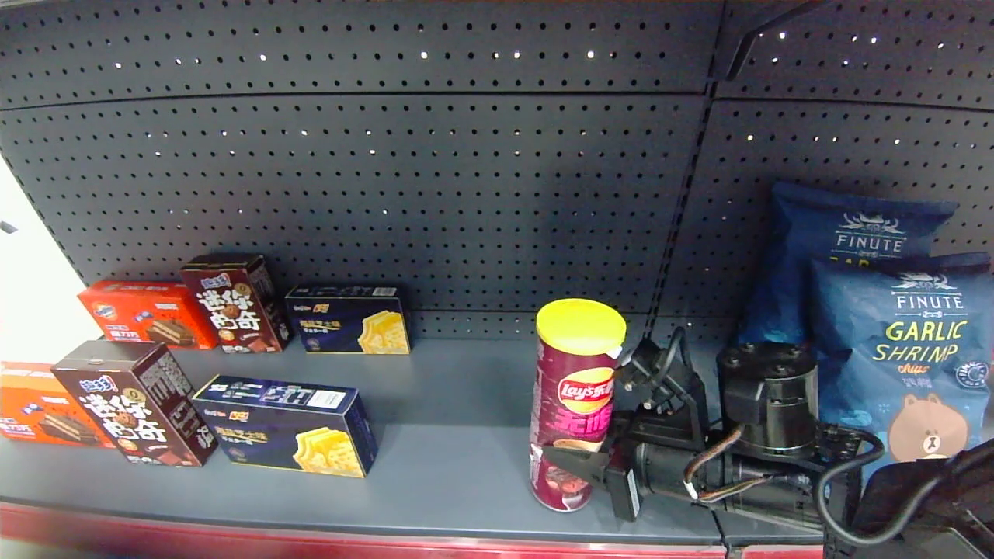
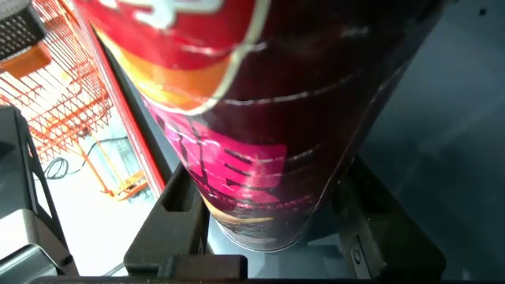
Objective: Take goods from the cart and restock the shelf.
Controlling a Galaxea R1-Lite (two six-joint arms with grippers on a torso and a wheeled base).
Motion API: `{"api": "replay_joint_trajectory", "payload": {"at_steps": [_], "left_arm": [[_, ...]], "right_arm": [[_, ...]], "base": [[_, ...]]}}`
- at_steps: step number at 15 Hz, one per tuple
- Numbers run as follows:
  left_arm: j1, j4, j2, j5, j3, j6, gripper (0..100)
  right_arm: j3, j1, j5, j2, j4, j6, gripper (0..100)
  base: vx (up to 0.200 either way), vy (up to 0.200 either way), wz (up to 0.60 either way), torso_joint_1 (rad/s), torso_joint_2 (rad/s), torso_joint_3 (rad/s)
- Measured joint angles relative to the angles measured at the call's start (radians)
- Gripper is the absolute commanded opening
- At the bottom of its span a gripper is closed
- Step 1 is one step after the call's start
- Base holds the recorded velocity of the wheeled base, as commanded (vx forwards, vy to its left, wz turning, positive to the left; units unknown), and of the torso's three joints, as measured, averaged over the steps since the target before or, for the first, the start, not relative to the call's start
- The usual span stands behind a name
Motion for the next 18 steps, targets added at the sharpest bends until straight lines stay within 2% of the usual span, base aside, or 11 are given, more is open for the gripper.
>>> {"api": "replay_joint_trajectory", "payload": {"at_steps": [8,9,18], "left_arm": [[0.0,0.001,-0.004,0.001,0.0,-0.001,0],[0.0,0.001,-0.004,0.001,0.001,-0.001,0],[0.0,0.001,-0.005,0.001,0.003,-0.001,0]], "right_arm": [[0.005,-0.016,0.01,0.014,-0.003,-0.008,0],[0.006,-0.017,0.011,0.014,-0.003,-0.017,100],[0.054,-0.015,0.011,-0.022,0.0,-0.035,100]], "base": [[0.0,0.0,0.0,0.0,0.0,0.0],[0.0,0.0,0.0,0.0,0.0,0.0],[0.0,0.0,0.0,0.0,0.0,0.0]]}}
